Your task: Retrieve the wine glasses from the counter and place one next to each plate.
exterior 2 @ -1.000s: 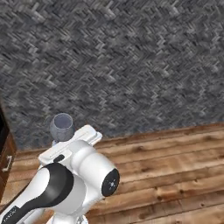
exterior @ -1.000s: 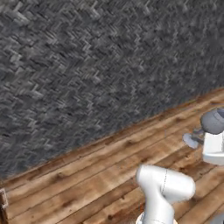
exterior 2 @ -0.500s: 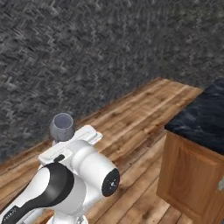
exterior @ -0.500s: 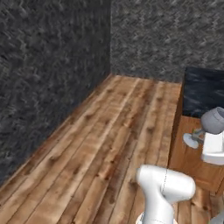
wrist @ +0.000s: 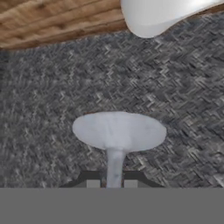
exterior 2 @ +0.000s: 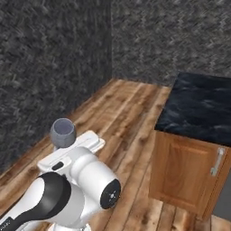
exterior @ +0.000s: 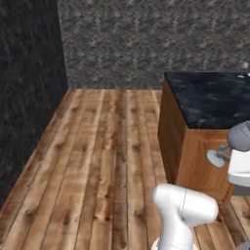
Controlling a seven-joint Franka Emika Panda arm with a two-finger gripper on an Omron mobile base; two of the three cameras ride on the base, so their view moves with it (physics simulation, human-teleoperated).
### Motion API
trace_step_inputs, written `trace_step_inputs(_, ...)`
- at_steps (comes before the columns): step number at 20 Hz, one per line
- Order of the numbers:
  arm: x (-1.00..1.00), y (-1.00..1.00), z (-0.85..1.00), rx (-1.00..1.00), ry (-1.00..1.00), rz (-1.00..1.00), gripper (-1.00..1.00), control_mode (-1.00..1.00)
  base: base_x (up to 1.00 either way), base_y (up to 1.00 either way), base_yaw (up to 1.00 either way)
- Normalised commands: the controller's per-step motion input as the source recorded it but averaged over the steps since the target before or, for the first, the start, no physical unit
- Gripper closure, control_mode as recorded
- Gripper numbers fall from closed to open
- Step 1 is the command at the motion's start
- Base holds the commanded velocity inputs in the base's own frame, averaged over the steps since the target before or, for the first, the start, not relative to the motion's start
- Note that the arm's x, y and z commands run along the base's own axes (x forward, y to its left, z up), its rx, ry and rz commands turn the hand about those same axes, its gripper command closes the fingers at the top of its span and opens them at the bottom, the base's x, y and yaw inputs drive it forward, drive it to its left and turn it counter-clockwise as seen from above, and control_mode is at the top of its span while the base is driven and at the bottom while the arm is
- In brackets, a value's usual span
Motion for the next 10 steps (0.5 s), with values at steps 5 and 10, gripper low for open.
trace_step_inputs(5, 0.00, 0.00, 0.00, 0.00, 0.00, 0.00, 1.00, 1.00, 0.63, 1.00, -0.24)
trace_step_inputs(10, 0.00, 0.00, 0.00, 0.00, 0.00, 0.00, 1.00, 1.00, 0.92, 1.00, -0.26)
